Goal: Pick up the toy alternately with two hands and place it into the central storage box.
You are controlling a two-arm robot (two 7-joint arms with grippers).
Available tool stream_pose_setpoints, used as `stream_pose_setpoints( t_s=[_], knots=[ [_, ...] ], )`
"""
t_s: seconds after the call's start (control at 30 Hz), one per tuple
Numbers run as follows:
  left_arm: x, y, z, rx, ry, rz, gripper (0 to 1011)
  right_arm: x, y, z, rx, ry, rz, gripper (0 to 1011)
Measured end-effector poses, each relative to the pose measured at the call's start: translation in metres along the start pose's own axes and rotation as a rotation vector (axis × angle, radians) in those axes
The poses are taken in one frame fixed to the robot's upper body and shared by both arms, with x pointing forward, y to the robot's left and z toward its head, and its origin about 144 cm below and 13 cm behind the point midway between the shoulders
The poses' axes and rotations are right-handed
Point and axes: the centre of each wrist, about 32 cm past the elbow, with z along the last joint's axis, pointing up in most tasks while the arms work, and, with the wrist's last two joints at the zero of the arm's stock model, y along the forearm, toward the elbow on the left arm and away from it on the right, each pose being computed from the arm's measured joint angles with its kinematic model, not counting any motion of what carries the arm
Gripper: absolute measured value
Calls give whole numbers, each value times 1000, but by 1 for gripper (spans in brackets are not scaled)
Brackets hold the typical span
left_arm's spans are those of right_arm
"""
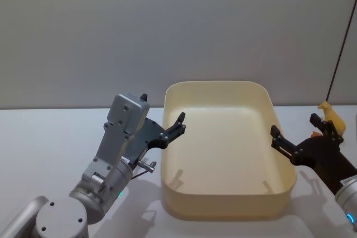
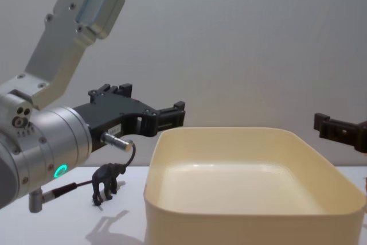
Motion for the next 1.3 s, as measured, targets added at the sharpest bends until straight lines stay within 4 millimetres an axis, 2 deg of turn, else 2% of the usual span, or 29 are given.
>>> stream_pose_setpoints(
  t_s=[1.3],
  knots=[
    [0, 0, 0, 0, 0, 0, 1001, 0, 0, 0, 0, -1, 0, 1001]
  ],
)
